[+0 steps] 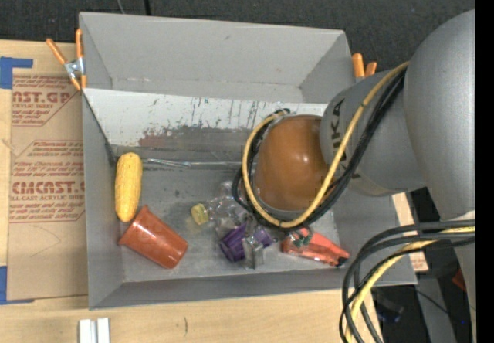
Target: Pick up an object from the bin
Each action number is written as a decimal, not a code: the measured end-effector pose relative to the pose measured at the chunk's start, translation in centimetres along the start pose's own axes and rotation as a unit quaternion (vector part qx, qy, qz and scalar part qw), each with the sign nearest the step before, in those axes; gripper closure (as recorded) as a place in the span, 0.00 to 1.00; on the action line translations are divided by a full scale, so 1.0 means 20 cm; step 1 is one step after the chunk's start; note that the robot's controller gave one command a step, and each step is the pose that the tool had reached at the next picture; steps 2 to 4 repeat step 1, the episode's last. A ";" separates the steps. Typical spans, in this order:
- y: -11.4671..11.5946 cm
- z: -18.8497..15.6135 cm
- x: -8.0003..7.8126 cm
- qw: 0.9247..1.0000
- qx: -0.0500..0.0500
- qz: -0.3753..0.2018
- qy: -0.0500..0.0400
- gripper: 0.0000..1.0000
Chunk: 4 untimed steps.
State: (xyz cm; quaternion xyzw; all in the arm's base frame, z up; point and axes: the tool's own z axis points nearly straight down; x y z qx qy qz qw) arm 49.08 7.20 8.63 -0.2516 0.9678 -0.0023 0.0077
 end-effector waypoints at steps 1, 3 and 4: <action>0.00 -0.22 0.01 1.000 -0.002 0.000 0.004 1.00; 0.00 -0.22 0.01 1.000 -0.002 0.000 0.004 1.00; 0.00 -0.22 0.01 1.000 -0.002 0.000 0.004 1.00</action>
Offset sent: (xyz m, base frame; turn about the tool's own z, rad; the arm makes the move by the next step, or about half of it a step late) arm 0.0011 -0.0080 0.1392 -0.0347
